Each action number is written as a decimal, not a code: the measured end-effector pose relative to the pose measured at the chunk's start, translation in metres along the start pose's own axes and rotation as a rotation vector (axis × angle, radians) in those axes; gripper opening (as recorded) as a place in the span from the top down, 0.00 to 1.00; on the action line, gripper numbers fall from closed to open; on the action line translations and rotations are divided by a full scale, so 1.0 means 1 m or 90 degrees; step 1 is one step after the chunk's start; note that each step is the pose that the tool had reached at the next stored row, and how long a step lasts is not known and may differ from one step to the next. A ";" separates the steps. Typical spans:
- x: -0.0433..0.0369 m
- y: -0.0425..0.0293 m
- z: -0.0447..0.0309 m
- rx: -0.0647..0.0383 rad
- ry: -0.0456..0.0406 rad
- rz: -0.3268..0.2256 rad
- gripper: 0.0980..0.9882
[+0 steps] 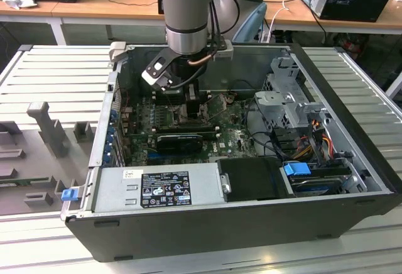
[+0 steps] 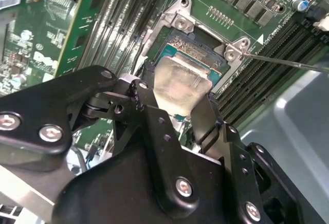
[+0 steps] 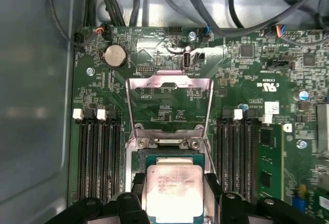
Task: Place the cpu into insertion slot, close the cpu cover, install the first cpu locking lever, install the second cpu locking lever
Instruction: 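Place the cpu into insertion slot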
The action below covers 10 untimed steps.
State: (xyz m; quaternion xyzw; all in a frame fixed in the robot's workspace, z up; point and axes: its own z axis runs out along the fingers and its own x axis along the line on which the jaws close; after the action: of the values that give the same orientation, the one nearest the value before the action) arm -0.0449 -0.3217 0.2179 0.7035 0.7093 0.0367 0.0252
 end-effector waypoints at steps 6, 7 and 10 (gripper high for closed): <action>0.0018 -0.0024 0.0068 0.000 -0.0008 0.007 0.52; 0.0023 -0.0024 0.0077 0.000 -0.0007 0.007 0.52; 0.0034 -0.0024 0.0097 0.000 -0.0006 0.007 0.52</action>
State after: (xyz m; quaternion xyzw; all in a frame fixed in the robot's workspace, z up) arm -0.0464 -0.3182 0.2081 0.7074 0.7054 0.0366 0.0254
